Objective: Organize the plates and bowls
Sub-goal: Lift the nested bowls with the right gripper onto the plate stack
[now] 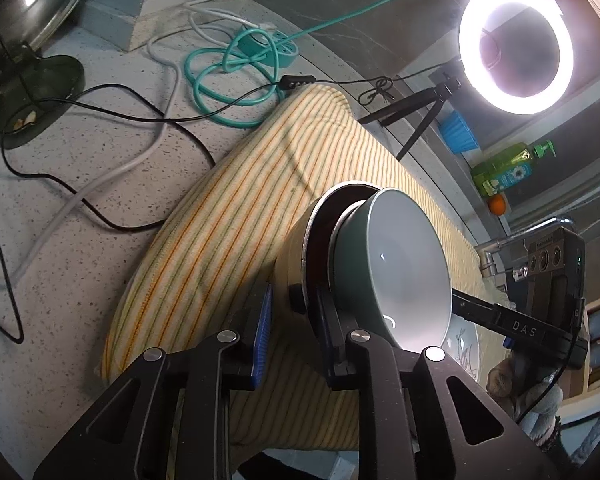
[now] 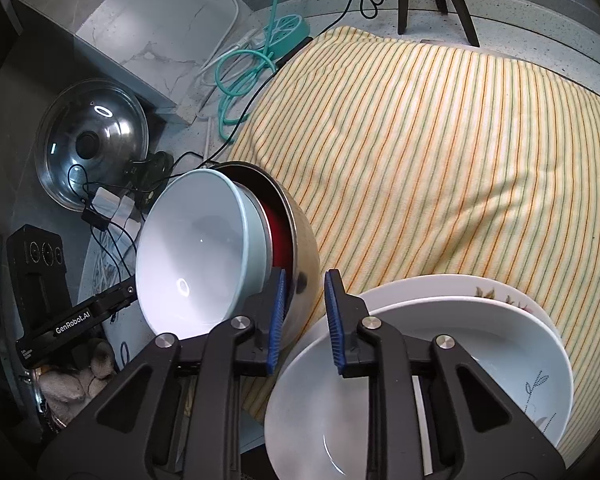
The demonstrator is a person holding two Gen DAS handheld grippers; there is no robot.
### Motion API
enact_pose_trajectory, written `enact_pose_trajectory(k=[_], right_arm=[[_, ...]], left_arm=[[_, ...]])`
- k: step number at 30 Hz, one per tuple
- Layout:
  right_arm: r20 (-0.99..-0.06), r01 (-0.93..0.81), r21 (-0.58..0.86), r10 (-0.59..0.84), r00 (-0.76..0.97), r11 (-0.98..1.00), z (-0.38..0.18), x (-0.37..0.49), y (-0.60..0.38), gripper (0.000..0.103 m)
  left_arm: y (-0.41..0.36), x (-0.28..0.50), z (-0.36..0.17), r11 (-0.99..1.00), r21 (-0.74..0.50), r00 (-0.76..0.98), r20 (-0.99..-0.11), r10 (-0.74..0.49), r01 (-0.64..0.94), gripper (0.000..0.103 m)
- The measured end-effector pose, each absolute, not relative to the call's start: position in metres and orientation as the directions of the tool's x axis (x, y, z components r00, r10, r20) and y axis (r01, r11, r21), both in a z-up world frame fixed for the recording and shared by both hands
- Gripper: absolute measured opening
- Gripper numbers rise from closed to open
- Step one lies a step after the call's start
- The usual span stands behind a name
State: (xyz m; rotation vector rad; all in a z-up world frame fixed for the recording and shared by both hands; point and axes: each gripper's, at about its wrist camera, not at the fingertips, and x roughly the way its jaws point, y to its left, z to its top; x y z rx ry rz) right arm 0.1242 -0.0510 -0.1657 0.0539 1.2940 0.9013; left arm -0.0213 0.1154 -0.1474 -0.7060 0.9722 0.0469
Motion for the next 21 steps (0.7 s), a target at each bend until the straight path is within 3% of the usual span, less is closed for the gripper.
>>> enact_pose_trajectory(k=[4,21], right_arm=[[-0.803,-0.546,0.500,0.596,-0.001,0.673,-0.163,0.122,-0.048,0.013],[-0.777,-0.550,0.503,0.627,0.050,0.667,-0.134,0.114,-0.066,0.013]], left_arm=[[0.114,-0.020,-0.146,0.789,-0.517,0.578,-0.772,-0.265,-0.330,0.011],[0.102,-0.024,-0.121,0.817,-0.496,0.609,-0.756,-0.239,-0.295,0.011]])
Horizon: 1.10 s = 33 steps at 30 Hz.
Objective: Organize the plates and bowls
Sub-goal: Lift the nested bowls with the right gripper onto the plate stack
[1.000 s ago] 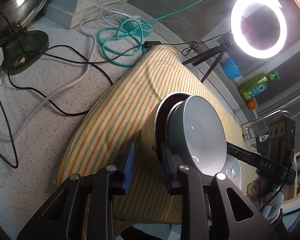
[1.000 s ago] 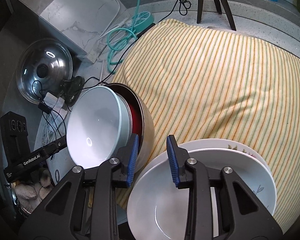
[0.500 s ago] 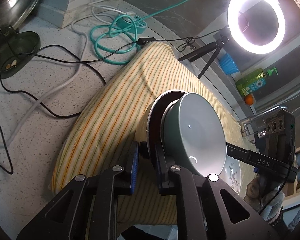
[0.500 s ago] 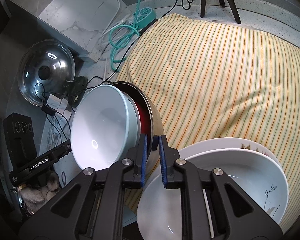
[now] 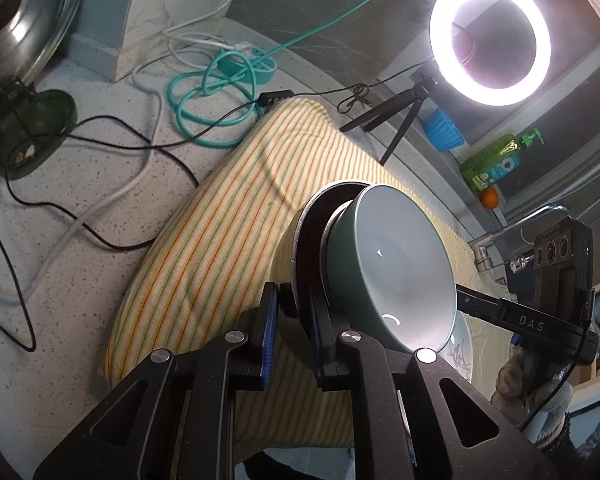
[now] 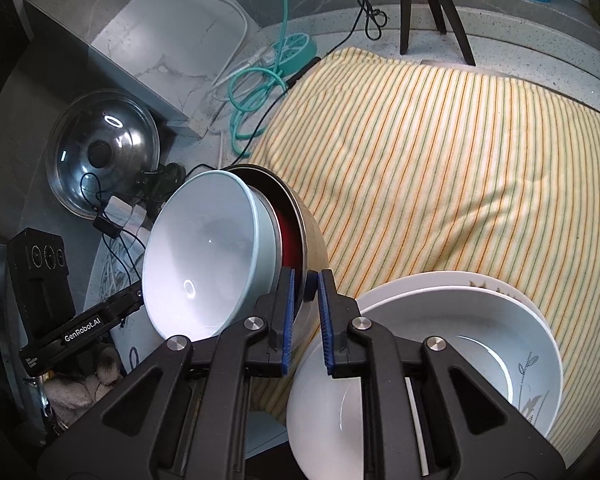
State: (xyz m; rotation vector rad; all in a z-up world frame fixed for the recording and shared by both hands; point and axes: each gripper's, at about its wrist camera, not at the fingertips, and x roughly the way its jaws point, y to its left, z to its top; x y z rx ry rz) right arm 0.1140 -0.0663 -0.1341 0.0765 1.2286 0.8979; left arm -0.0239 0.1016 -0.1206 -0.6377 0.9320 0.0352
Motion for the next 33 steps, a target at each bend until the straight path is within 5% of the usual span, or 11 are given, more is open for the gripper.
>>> enact_pose_trajectory(k=[16,33], right_arm=[[-0.740,-0.497,0.506,0.651,0.170,0.705,-0.094,0.096,-0.143,0.013],[-0.772,-0.343,0.499,0.588,0.242,0.796,-0.115,0.083,-0.233,0.013]], left_arm=[[0.054,-0.014,-0.081,0.850,-0.507,0.635,-0.705,-0.316,-0.141,0.011],[-0.017,0.006,-0.099,0.861,-0.508,0.510,-0.737,-0.444,0.014,0.011]])
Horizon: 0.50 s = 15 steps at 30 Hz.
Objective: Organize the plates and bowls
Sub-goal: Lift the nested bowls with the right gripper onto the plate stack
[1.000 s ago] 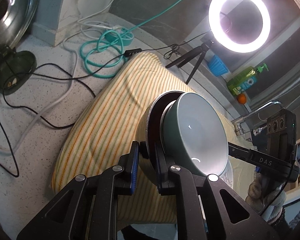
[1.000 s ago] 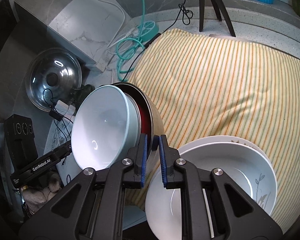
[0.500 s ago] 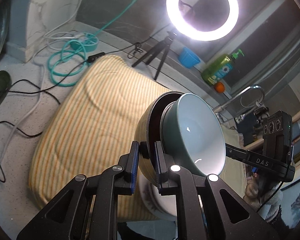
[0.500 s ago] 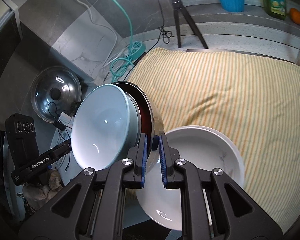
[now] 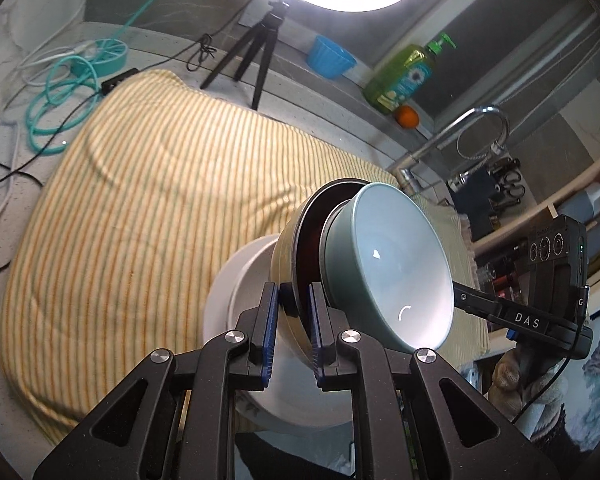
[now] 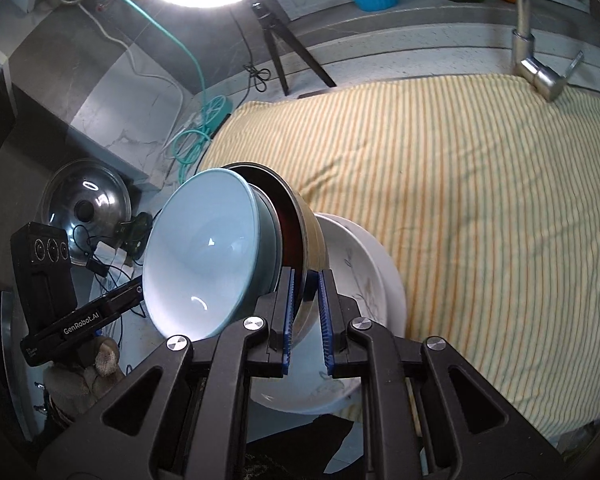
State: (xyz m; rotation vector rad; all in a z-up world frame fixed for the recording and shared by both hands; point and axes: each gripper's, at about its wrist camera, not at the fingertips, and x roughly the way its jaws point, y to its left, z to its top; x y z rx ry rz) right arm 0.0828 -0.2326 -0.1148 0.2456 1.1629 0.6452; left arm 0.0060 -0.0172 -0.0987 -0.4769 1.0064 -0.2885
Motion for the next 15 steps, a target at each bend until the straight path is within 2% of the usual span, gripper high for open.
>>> enact_pose_trajectory(k=[15], right_arm=[[-0.786,-0.318,0.504,0.579,0.217,0.803,-0.134,0.073,-0.240,0.013]], left_arm=[[-0.026,0.002,-0.109,0.872,-0.488,0.462,-0.767,-0.445,0.030,0.011]])
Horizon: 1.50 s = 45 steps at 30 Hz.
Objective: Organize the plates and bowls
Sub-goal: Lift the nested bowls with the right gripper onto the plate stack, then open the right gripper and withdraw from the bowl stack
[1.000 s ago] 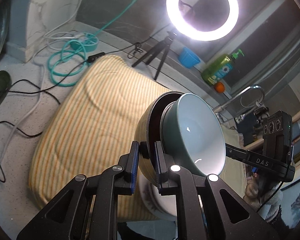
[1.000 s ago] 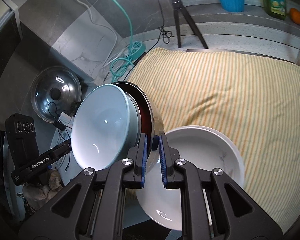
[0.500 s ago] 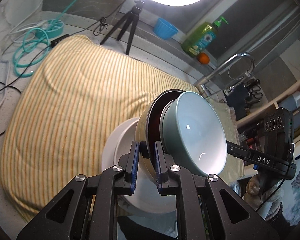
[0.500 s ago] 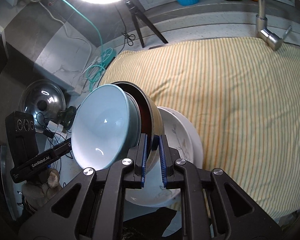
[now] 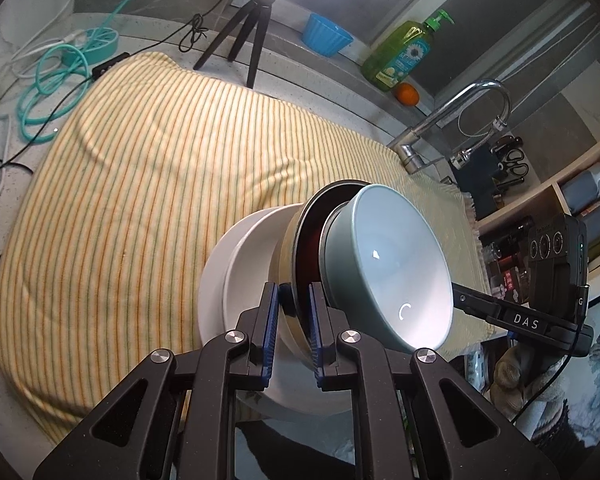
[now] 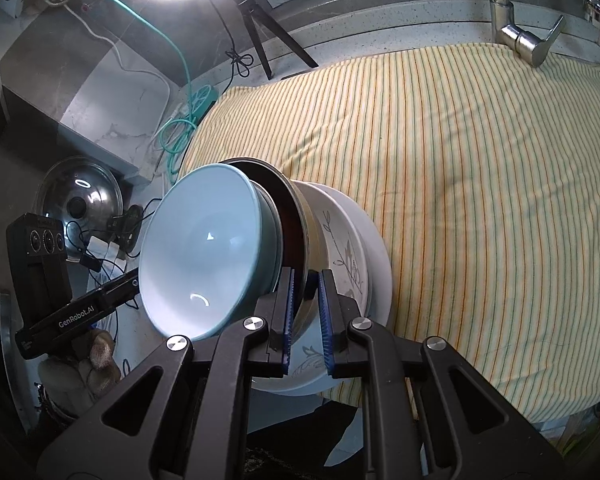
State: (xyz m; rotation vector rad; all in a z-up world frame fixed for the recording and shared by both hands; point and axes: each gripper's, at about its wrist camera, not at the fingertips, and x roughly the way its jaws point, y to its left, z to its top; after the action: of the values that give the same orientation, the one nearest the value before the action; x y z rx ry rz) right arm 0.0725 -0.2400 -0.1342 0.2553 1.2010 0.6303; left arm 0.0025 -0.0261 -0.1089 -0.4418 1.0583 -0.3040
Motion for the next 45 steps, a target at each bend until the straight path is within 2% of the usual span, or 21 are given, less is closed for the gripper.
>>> enact_pose_trajectory(k=[18,23,27,30,42,43,44,45], right_arm=[[-0.786,-0.334,0.494,0.577,0.223,0.803,-0.135,0.067,-0.241,0.014],[-0.797,-0.352,0.462,0.555,0.238,0.814,-0.132,0.063,-0.238,0.014],[-0.798,-0.348,0.450,0.545,0.257,0.822,-0.129,0.060,-0.243,0.022],[-0.791,-0.347,0.456,0.552,0.263,0.820,-0.126,0.060,-0.247,0.035],[-0.782,-0.343,0.436,0.539,0.314,0.832,-0.109,0.050,-0.262,0.037],[-0.782,-0.347,0.429,0.535,0.320,0.834,-0.107,0.048,-0.264,0.038],[-0.782,-0.353,0.418,0.530,0.329,0.837,-0.104,0.046,-0.264,0.041],[-0.781,-0.360,0.408,0.525,0.337,0.839,-0.102,0.044,-0.265,0.048]], left_arm=[[-0.027,-0.004,-0.113,0.876,-0.480,0.454,-0.773,-0.443,0.038,0.011],[-0.026,-0.005,-0.114,0.882,-0.471,0.457,-0.779,-0.430,0.025,0.017],[-0.024,-0.007,-0.114,0.883,-0.469,0.459,-0.781,-0.424,0.018,0.020],[-0.023,-0.009,-0.114,0.885,-0.464,0.461,-0.782,-0.419,0.017,0.022],[-0.016,-0.016,-0.094,0.898,-0.439,0.508,-0.769,-0.389,0.023,0.026],[-0.017,-0.018,-0.091,0.903,-0.429,0.514,-0.768,-0.381,0.029,0.027],[-0.018,-0.021,-0.087,0.910,-0.414,0.522,-0.768,-0.371,0.038,0.032],[-0.020,-0.024,-0.083,0.917,-0.396,0.528,-0.770,-0.360,0.048,0.037]])
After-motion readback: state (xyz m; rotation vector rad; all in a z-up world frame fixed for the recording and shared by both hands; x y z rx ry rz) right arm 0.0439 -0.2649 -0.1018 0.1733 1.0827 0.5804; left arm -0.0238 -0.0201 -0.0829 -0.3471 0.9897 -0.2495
